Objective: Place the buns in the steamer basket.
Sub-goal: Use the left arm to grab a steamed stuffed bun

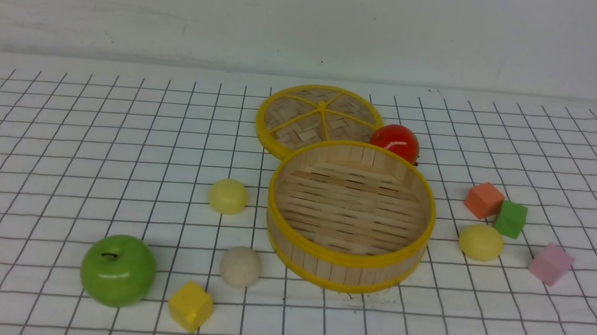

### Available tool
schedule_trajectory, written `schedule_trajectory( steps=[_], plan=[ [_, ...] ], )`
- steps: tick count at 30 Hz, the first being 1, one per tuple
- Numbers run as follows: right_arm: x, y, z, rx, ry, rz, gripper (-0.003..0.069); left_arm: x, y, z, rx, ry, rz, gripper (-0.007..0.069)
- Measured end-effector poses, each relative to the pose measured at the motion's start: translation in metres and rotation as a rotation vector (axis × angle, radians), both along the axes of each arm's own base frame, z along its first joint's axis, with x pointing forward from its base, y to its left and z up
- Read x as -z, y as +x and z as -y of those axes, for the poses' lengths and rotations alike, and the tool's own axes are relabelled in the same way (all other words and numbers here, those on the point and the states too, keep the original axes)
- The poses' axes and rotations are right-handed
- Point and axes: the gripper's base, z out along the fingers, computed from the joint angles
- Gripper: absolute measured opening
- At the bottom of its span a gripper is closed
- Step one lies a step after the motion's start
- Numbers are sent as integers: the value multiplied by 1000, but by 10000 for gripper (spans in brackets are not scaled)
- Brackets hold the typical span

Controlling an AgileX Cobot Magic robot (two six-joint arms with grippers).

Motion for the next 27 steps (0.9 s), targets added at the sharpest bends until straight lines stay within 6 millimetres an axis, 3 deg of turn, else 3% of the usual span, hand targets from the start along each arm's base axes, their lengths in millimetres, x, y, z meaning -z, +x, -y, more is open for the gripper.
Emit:
schedule_trajectory(
  steps=[2,5,8,12,14,17,20,25,27],
  plan=[
    [0,0,0,0,0,0,239,-2,0,1,-6,-58,15,237],
    [0,0,0,0,0,0,239,-11,2,5,-37,-365,59,237],
    [0,0,0,0,0,0,239,-20,3,4,-66,-557,118,237],
    [0,0,0,0,0,0,239,-29,4,0,-94,-633,217,237],
    [0,0,0,0,0,0,239,-39,3,1,-79,-628,232,221],
    [0,0,0,0,0,0,239,-68,-5,4,-16,-537,277,155],
    [0,0,0,0,0,0,239,-100,-10,12,84,-351,189,22],
    [0,0,0,0,0,0,239,-117,17,25,207,-153,-185,-13],
    [0,0,0,0,0,0,239,-118,47,32,270,-69,-408,-13]
  ],
)
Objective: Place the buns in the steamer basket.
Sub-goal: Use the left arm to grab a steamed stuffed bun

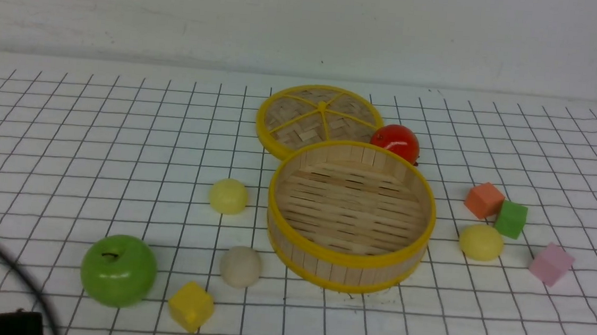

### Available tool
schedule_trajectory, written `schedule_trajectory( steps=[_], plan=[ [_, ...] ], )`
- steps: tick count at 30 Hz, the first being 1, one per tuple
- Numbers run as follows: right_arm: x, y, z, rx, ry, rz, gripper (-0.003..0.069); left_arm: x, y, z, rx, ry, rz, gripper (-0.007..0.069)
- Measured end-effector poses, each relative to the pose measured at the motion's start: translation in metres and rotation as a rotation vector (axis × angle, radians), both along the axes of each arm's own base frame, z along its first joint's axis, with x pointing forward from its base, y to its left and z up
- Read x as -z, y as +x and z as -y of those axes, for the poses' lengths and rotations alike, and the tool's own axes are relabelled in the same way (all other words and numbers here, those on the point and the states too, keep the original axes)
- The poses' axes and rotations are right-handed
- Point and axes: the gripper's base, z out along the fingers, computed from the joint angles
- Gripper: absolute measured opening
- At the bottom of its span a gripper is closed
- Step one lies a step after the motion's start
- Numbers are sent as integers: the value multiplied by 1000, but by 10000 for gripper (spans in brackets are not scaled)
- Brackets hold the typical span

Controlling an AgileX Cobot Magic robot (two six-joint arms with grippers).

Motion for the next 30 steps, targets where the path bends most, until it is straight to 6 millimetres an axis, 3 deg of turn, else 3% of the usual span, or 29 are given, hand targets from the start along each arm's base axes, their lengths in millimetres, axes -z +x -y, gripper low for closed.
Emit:
schedule_trajectory(
  steps=[3,5,6,8,12,13,14,15,17,25,30],
  plan=[
    [0,0,0,0,0,0,239,-1,40,6,70,66,-148,-13],
    [0,0,0,0,0,0,239,3,73,10,104,98,-229,-13],
    [0,0,0,0,0,0,239,9,100,15,140,121,-295,-13],
    [0,0,0,0,0,0,239,14,117,22,179,145,-338,-13],
    [0,0,0,0,0,0,239,23,157,72,365,275,-384,-13],
    [0,0,0,0,0,0,239,23,158,75,373,282,-383,-13],
    [0,0,0,0,0,0,239,22,167,98,420,336,-360,-13],
    [0,0,0,0,0,0,239,22,168,100,425,342,-358,-13],
    [0,0,0,0,0,0,239,25,178,123,460,402,-341,-13],
    [0,0,0,0,0,0,239,47,214,140,480,487,-274,-8],
    [0,0,0,0,0,0,239,61,224,145,508,506,-240,118]
  ],
)
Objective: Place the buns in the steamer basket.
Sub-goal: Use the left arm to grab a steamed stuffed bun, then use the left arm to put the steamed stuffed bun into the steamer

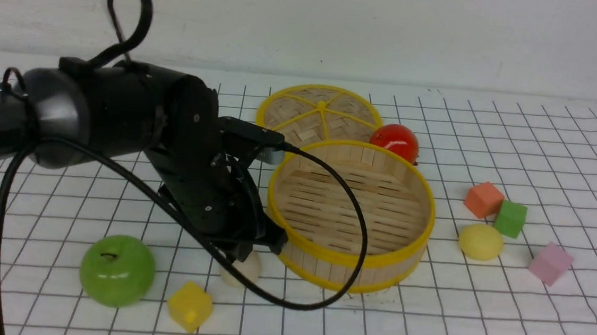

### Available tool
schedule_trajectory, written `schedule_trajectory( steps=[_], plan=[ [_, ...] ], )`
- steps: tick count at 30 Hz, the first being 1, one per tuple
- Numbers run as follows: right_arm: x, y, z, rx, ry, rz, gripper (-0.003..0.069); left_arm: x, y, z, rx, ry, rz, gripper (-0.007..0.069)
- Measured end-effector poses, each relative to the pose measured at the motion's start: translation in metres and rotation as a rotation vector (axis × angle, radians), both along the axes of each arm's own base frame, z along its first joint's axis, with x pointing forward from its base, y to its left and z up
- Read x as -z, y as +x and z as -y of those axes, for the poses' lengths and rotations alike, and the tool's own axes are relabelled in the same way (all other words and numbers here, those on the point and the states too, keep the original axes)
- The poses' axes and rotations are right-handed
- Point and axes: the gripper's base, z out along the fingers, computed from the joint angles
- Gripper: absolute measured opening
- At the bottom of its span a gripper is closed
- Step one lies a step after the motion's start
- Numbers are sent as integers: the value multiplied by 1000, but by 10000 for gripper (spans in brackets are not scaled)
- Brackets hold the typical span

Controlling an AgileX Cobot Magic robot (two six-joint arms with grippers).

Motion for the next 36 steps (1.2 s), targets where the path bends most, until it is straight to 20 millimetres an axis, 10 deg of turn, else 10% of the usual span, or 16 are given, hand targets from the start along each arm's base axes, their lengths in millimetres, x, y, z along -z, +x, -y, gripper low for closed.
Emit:
schedule_trajectory(
  steps=[10,27,34,36],
  plan=[
    [0,0,0,0,0,0,239,21,15,5,15,19,65,296],
    [0,0,0,0,0,0,239,41,21,6,-15,53,20,77],
    [0,0,0,0,0,0,239,-1,10,6,-35,24,25,-12],
    [0,0,0,0,0,0,239,-40,1,19,0,-41,126,-12]
  ],
)
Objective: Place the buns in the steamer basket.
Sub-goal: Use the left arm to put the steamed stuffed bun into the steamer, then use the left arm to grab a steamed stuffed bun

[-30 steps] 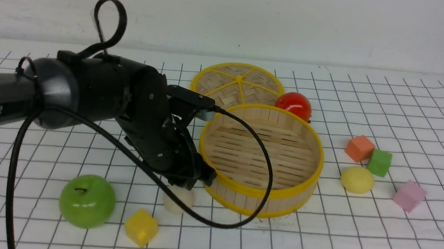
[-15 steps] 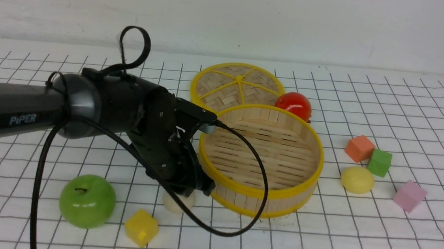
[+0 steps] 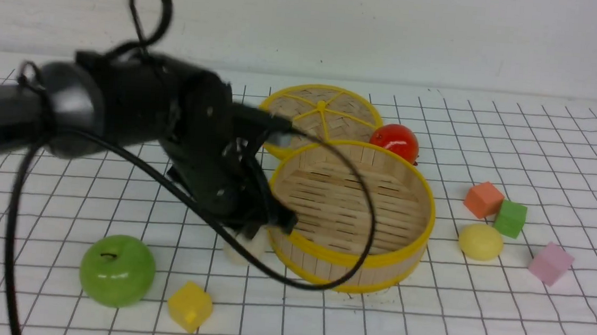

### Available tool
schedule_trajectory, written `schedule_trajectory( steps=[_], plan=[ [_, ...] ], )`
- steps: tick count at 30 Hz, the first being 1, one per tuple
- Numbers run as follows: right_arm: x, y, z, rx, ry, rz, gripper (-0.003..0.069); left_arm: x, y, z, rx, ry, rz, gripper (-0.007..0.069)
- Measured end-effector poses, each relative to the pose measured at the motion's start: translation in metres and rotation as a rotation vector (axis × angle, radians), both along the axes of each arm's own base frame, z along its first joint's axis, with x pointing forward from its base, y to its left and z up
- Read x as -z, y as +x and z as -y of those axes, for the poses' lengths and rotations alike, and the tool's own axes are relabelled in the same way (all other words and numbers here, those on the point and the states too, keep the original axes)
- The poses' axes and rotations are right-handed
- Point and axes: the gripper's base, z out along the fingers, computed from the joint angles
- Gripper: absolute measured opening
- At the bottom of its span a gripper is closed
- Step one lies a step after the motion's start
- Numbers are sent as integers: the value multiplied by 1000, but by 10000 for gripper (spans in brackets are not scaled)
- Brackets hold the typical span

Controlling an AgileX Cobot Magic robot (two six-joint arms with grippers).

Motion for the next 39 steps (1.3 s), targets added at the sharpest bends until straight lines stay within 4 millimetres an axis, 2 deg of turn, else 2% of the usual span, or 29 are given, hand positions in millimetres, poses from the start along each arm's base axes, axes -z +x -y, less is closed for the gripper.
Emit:
schedule_trajectory(
  steps=[3,4,5,9,11,12,13,14,16,17,18,21,24,25,26,28,30,33,35,39],
  plan=[
    [0,0,0,0,0,0,239,-26,-4,19,51,-62,91,-12],
    [0,0,0,0,0,0,239,-29,-3,22,60,-73,107,-12],
    [0,0,0,0,0,0,239,-32,0,34,81,-103,138,-12],
    [0,0,0,0,0,0,239,-7,22,53,82,-119,141,-5],
    [0,0,0,0,0,0,239,17,35,60,79,-92,104,19],
    [0,0,0,0,0,0,239,19,36,61,79,-91,103,26],
    [0,0,0,0,0,0,239,32,42,65,80,-73,78,62],
    [0,0,0,0,0,0,239,36,43,66,81,-68,71,68],
    [0,0,0,0,0,0,239,48,48,70,83,-45,34,185],
    [0,0,0,0,0,0,239,48,49,70,83,-45,35,195],
    [0,0,0,0,0,0,239,44,49,71,86,-39,25,269],
    [0,0,0,0,0,0,239,21,47,69,74,-35,9,413],
    [0,0,0,0,0,0,239,-10,43,59,41,-33,27,455],
    [0,0,0,0,0,0,239,-13,43,57,34,-32,30,455],
    [0,0,0,0,0,0,239,-31,41,41,1,-22,41,437],
    [0,0,0,0,0,0,239,-39,45,18,-51,-4,31,388],
    [0,0,0,0,0,0,239,-34,55,-12,-121,32,0,316],
    [0,0,0,0,0,0,239,-14,69,-40,-191,67,-47,221],
    [0,0,0,0,0,0,239,1,79,-53,-218,78,-67,175],
    [0,0,0,0,0,0,239,19,96,-62,-239,60,-45,168]
  ],
)
